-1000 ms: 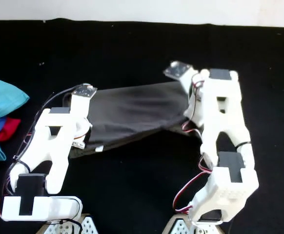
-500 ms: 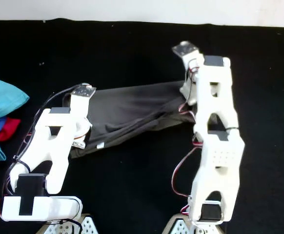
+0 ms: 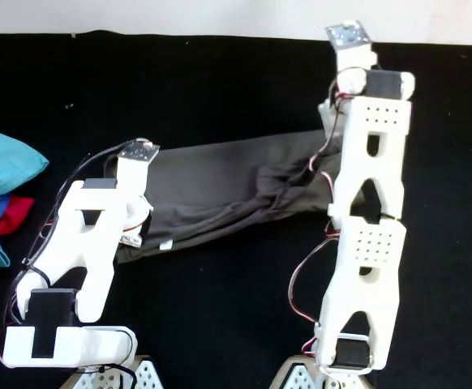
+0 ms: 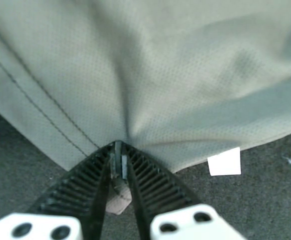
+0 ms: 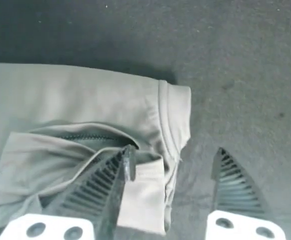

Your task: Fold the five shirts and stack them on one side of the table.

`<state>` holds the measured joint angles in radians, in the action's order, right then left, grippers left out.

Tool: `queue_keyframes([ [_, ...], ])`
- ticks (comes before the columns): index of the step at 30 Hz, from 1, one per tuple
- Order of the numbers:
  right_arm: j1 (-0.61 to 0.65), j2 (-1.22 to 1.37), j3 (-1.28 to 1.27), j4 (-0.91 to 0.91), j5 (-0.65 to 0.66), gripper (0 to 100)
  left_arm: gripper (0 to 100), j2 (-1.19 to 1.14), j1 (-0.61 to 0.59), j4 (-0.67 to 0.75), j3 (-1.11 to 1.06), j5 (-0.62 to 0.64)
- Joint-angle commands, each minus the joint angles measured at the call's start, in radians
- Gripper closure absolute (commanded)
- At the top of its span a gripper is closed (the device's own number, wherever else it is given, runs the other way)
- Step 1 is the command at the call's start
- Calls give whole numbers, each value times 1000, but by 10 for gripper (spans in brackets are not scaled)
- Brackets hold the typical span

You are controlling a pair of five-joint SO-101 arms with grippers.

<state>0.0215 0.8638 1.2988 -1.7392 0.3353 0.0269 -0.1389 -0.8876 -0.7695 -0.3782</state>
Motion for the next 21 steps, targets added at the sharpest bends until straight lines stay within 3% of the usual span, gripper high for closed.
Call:
queue_keyframes([
  [1,-36,-18,22,-28,-11,954,992,-16,7,12,-5,8],
  [2,-44,-31,7,-28,-9,998,992,-16,7,12,-5,8],
  [5,-90,-147,-156,-28,-9,991,992,-16,7,12,-5,8],
  [10,-84,-415,-673,-16,28,991,992,-16,7,12,-5,8],
  [15,18,-549,-989,205,25,992,992,-16,7,12,-5,8],
  [21,102,-547,-1133,404,-14,992,992,-16,7,12,-5,8],
])
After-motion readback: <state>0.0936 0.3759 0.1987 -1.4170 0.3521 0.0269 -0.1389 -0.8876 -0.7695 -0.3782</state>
